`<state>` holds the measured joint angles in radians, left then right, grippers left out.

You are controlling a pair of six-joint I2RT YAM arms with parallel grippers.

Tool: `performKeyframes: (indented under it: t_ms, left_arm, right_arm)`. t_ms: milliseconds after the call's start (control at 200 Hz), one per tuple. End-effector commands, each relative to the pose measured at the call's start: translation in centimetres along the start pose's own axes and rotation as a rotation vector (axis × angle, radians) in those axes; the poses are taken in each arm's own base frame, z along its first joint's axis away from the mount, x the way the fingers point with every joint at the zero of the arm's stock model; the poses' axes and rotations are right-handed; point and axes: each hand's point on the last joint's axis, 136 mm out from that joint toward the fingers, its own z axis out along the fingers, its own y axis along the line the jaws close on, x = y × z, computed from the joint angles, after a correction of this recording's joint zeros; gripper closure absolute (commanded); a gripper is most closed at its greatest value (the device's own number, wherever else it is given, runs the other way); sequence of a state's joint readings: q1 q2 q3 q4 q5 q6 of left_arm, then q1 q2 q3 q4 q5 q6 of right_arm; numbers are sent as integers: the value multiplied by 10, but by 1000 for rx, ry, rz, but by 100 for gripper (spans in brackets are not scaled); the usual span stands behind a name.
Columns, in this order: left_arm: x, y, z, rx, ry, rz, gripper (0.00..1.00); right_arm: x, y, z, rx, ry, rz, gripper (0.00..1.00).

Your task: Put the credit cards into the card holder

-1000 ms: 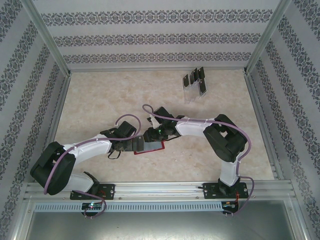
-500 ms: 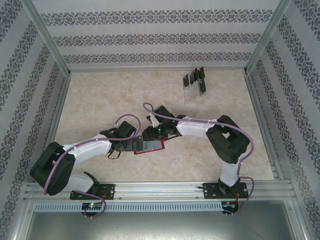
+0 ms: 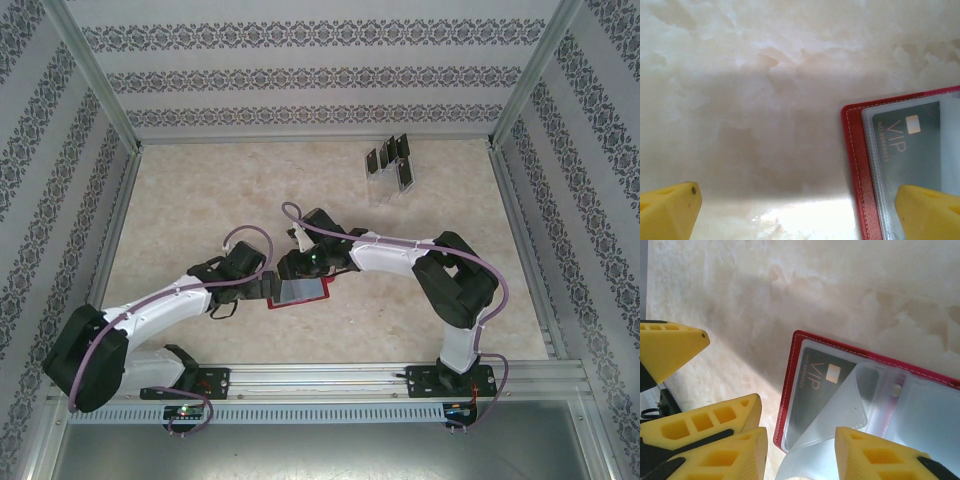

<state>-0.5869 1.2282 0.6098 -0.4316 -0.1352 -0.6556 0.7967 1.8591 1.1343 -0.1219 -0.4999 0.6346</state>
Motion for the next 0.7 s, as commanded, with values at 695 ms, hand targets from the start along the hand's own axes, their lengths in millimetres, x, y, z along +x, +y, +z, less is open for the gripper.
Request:
performKeyframes:
  t_ms: [695]
  left_arm:
    - [-8,-5,-16,47,-19,-18,0]
  right_arm:
    - [-47,36,-21,-99,-104,-13,58]
